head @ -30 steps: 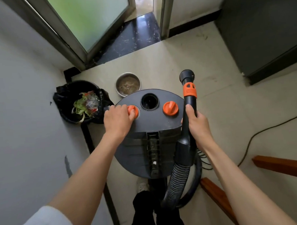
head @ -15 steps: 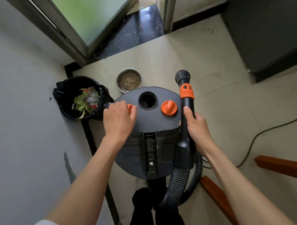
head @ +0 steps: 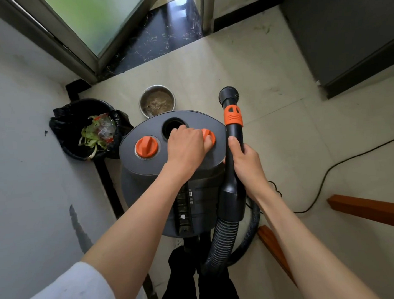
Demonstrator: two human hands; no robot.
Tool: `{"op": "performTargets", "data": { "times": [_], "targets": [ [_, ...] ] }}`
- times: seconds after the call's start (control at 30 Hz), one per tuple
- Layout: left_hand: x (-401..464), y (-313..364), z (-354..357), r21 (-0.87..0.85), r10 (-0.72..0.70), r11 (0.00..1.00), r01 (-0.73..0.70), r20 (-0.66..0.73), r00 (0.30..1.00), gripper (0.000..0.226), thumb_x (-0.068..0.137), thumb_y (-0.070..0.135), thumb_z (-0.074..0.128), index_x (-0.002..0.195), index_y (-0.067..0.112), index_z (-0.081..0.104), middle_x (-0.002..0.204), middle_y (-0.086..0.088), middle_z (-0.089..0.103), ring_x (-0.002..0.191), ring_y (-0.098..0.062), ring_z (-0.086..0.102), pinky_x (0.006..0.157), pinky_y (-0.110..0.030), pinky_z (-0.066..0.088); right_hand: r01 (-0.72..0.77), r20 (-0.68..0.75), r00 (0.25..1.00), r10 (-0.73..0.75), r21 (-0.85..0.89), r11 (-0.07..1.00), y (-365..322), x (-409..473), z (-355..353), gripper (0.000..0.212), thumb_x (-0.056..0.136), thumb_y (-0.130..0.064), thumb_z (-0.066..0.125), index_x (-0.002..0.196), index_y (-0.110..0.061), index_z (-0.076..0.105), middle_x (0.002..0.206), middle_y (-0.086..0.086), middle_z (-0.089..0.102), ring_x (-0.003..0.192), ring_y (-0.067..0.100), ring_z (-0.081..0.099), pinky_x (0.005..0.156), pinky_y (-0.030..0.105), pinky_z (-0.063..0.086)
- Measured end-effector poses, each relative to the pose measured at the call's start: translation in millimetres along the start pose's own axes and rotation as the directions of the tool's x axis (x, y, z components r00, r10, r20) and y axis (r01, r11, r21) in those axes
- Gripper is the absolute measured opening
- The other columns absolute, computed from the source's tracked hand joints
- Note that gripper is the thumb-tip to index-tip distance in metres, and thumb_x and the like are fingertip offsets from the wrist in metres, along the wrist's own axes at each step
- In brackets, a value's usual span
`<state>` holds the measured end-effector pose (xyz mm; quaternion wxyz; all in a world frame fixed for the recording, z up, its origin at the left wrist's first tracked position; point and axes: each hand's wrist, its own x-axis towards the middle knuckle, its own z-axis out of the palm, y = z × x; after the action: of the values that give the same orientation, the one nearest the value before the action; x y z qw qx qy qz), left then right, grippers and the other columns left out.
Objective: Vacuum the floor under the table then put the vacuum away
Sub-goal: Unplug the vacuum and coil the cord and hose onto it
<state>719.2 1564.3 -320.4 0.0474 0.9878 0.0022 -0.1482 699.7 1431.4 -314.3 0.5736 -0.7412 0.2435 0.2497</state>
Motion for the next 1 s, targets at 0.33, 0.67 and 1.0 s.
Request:
{"op": "performTargets", "data": {
  "times": [0.33,0.67,1.0],
  "targets": [
    [-9,1,-1,-0.389,-0.136,0.912,0.135,0.023,0.990,0.051,0.098,0.038,0.041,0.053,0.015,0.035,0.054,-0.002,0.040,0.061,-0.023,0.046,0.064,-0.035,0.038,-0.027,0.044,0.999,0.024,0.049,0.998,-2,3,-3,0.031,0.096,-0.041,0.046,0.097,-0.012,0.056,0.080,0.007,0.058,0.067,0.016,0.057,0.055,0.021,0.045],
    [-68,-2,-12,-0.707,0.041,0.706,0.032,0.086,0.995,0.038,0.095,0.035,0.050,0.080,0.004,0.065,0.073,-0.006,0.062,0.068,-0.014,0.053,0.068,-0.030,0.042,-0.130,0.072,0.991,0.114,0.293,0.947,-8,-4,-13,0.036,0.096,-0.044,0.046,0.084,-0.011,0.055,0.067,0.004,0.057,0.052,0.011,0.056,0.052,0.022,0.046],
    [-138,7,-30,-0.815,0.327,0.545,0.196,0.422,0.846,0.048,0.079,0.051,0.064,0.117,0.023,0.051,0.107,0.005,0.066,0.099,-0.006,0.062,0.088,-0.032,0.052,-0.152,0.073,0.988,0.136,0.635,0.757,-54,-47,-23,0.033,0.099,-0.037,0.045,0.091,-0.006,0.053,0.075,0.008,0.059,0.067,0.016,0.058,0.066,0.028,0.052]
  ]
}}
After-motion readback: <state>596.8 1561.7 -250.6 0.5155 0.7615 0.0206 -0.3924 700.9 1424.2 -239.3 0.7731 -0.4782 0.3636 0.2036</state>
